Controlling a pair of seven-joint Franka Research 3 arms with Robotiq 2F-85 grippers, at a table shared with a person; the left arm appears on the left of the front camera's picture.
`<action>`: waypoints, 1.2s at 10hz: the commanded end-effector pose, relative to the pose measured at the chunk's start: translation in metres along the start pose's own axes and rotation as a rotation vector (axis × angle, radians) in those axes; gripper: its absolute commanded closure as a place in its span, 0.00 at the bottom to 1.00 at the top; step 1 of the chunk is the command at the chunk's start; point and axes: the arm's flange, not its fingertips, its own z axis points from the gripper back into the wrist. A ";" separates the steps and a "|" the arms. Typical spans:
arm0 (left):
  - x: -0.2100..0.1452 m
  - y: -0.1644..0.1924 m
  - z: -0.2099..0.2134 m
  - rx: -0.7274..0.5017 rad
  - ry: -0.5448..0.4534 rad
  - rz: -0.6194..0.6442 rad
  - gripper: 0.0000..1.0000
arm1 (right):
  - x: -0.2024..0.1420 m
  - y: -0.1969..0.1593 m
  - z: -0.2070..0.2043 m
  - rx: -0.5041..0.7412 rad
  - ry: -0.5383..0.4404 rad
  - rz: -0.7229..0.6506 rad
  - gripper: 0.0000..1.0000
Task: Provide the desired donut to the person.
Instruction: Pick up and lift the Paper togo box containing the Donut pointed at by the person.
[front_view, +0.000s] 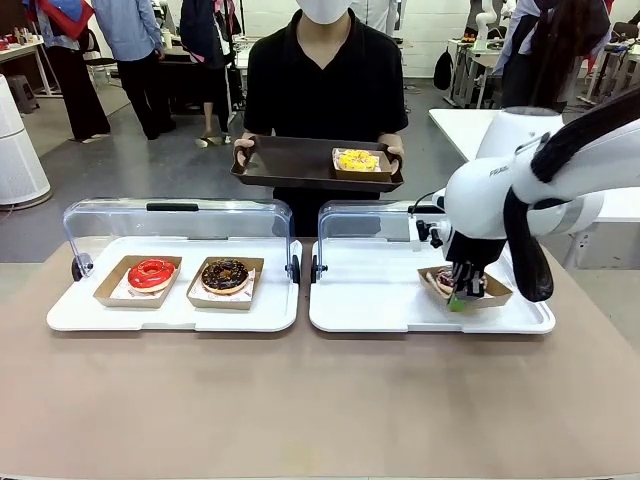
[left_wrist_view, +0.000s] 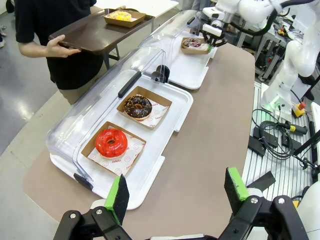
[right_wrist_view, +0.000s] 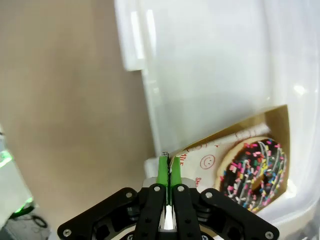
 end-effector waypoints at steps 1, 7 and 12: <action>0.000 -0.001 0.001 -0.004 -0.016 -0.004 0.00 | 0.000 0.040 0.049 0.026 0.073 -0.028 1.00; 0.000 -0.001 0.001 -0.004 -0.016 -0.004 0.00 | 0.007 0.111 0.223 -0.029 0.115 -0.017 1.00; 0.000 -0.001 0.001 -0.004 -0.016 -0.004 0.00 | 0.027 0.078 0.268 -0.017 0.040 -0.119 1.00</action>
